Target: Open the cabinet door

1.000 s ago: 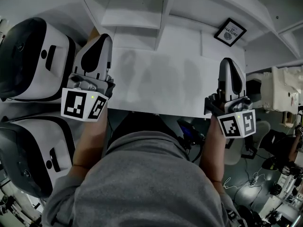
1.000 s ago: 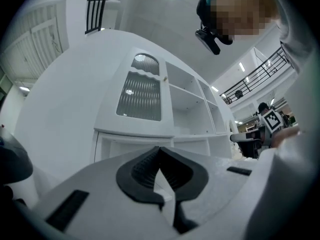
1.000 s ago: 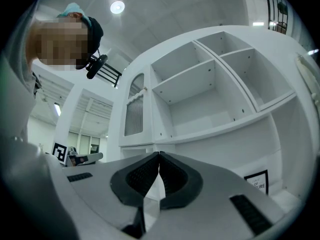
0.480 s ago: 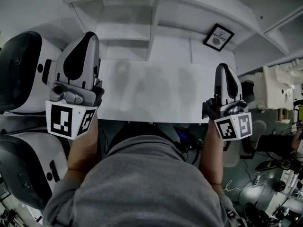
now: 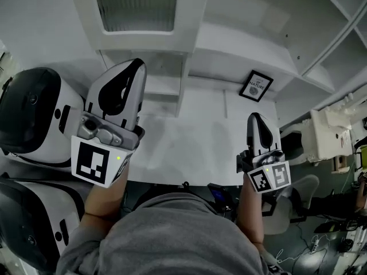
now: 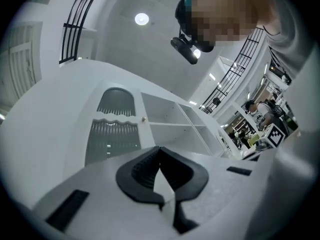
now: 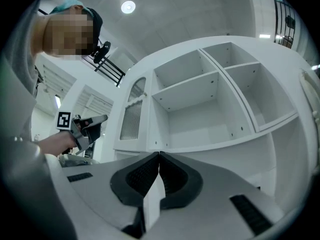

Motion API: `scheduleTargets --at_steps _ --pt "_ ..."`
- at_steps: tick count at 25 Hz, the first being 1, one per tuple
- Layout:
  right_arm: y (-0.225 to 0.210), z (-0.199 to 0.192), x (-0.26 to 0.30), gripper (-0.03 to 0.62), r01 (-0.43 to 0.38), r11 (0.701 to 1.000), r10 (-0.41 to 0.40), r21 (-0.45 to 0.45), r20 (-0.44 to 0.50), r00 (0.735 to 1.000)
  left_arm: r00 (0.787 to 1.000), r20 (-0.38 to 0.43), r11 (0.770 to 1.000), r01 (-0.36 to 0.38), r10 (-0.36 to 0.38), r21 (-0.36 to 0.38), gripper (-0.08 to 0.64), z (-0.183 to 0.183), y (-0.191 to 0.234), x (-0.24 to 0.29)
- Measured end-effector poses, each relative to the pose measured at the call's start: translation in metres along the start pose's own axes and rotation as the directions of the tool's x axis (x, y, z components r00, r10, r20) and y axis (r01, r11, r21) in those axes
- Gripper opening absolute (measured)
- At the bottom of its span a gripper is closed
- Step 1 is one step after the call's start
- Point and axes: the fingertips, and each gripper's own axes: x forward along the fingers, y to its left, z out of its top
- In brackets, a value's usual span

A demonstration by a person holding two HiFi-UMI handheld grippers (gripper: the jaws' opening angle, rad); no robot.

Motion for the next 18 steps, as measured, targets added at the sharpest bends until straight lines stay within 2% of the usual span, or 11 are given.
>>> scheduleTargets --at_steps 6,12,18 --pt "-0.006 0.01 0.007 0.026 -0.015 0.999 0.016 -0.034 0.029 0.999 0.998 0.054 0.999 0.008 -0.01 0.039 0.006 0.021 -0.003 0.035" --pt "-0.01 0.014 0.016 0.026 -0.03 0.999 0.032 -0.044 0.05 0.998 0.992 0.125 0.994 -0.003 -0.011 0.109 0.008 0.053 0.008 0.065" --pt "-0.014 0.014 0.014 0.026 -0.03 0.999 0.032 -0.04 0.049 0.998 0.978 0.197 0.984 0.028 -0.063 0.178 0.008 0.091 0.005 0.096"
